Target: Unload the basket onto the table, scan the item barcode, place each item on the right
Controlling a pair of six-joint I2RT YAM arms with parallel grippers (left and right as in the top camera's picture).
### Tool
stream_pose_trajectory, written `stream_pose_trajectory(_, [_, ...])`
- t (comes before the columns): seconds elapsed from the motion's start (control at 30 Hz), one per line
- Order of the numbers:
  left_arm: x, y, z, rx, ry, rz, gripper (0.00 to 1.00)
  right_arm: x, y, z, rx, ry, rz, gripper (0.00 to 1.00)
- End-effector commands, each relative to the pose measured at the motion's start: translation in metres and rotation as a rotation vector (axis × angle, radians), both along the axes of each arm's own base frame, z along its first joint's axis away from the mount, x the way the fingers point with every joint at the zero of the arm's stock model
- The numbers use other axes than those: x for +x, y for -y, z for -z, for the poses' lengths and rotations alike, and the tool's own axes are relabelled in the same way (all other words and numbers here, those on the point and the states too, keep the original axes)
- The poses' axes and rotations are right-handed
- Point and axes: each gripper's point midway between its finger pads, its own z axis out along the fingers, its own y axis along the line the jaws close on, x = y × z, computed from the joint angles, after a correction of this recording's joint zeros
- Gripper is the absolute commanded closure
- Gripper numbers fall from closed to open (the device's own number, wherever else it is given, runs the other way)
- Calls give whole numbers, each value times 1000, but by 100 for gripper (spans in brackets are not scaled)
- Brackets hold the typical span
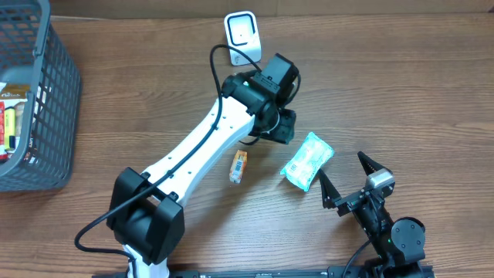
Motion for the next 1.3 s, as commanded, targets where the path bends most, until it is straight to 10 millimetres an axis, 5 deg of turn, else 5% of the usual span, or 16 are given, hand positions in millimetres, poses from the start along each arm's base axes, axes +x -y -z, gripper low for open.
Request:
stream_pose_trajectory(0.0, [-7, 8, -1, -27, 5, 40, 48, 1, 2, 2, 0, 2, 11, 0])
stream_pose_trajectory(0.7, [-18, 15, 31, -34, -20, 33, 45, 1, 2, 2, 0, 2, 11, 0])
stream_pose_trajectory(1.27, [-19, 18, 30, -49, -25, 39, 39, 1, 2, 2, 0, 2, 11, 0])
